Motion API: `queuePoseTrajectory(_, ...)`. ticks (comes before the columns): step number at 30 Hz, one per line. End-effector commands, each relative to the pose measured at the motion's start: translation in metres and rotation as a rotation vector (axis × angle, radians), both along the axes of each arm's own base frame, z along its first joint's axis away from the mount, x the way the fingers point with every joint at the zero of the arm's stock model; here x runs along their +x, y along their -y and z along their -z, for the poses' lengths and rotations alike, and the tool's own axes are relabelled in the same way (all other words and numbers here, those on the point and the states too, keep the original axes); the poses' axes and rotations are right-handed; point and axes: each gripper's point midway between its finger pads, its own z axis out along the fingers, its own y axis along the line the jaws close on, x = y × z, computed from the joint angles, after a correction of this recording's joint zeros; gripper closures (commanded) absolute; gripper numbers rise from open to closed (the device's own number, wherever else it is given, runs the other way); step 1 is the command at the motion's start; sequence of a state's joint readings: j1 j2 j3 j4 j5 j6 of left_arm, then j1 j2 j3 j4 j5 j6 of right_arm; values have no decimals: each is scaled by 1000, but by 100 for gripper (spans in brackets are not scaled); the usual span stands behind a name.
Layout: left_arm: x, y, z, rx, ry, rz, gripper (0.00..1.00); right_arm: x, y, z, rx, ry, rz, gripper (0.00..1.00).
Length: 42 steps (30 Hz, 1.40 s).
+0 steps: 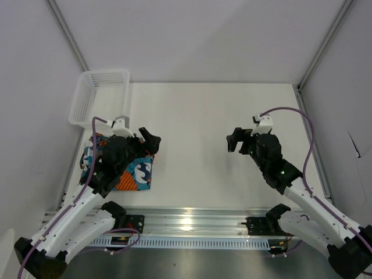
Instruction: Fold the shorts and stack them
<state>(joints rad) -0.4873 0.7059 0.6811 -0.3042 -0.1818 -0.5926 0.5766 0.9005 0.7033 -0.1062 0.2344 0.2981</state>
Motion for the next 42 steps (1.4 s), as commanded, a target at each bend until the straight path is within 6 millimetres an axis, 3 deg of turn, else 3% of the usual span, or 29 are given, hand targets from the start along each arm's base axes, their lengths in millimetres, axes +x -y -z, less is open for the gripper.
queuePoseTrajectory(1, 5, -18, -6, 89, 66, -96, 1, -6, 45, -16, -18, 113, 163, 1)
queuePoseTrajectory(4, -4, -26, 15, 87, 45, -122, 1, -15, 69, -16, 16, 160, 255, 1)
queuePoseTrajectory(6, -11, -28, 16, 52, 88, -110, 1, -18, 87, 1, 7, 145, 348, 1)
queuePoseTrajectory(7, -14, -29, 26, 59, 90, -103, 1, -20, 93, 2, 17, 152, 374, 1)
queuePoseTrajectory(9, -20, -35, 34, 54, 137, -109, 1, -20, 98, 10, 19, 155, 400, 1)
queuePoseTrajectory(13, -29, -46, 36, 82, 197, -116, 1, -25, 97, 43, 5, 121, 387, 1)
queuePoseTrajectory(21, -35, -45, 44, 92, 243, -76, 1, -26, 113, 51, 3, 101, 483, 0)
queuePoseTrajectory(26, -33, -56, 55, 116, 210, -139, 1, -28, 113, 51, 9, 99, 478, 1)
queuePoseTrajectory(42, -28, -54, 65, 130, 175, -142, 1, -26, 113, 62, -2, 67, 491, 1)
